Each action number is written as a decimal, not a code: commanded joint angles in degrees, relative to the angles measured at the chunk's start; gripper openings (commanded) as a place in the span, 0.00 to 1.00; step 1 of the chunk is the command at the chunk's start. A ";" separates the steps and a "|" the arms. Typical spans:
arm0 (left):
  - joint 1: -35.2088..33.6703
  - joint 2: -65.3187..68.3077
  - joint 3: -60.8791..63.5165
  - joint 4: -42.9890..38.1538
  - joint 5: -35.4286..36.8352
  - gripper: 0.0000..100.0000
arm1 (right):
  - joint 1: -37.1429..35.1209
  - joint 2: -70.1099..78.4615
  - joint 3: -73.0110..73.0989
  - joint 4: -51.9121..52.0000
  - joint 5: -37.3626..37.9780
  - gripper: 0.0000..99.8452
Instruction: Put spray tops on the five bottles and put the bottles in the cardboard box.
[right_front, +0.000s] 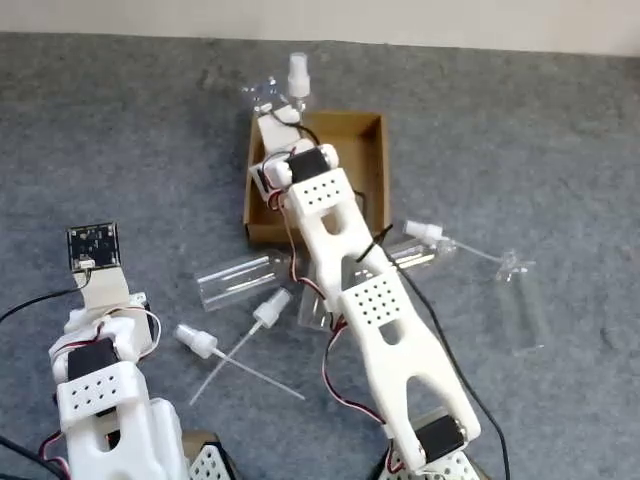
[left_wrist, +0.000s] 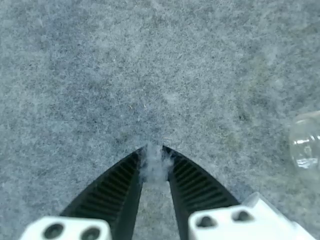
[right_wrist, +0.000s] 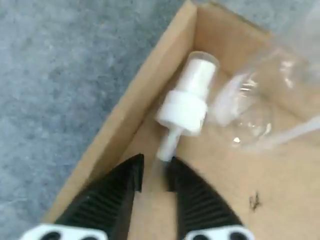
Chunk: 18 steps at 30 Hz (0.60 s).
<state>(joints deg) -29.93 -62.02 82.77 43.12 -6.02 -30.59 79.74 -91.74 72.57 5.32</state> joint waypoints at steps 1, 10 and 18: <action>-0.84 -0.66 -0.22 -1.41 -0.53 0.01 | 1.80 -1.54 -1.19 1.54 -0.53 0.00; -0.84 -0.66 -0.22 -1.41 -0.53 0.01 | 6.37 -4.70 -7.52 15.52 -0.26 0.00; -0.84 -0.66 -0.22 -1.41 -0.53 0.01 | 8.75 -9.10 -10.15 21.93 0.00 0.00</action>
<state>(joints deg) -29.93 -62.02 82.77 43.12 -6.02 -23.47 76.40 -94.20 93.05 5.32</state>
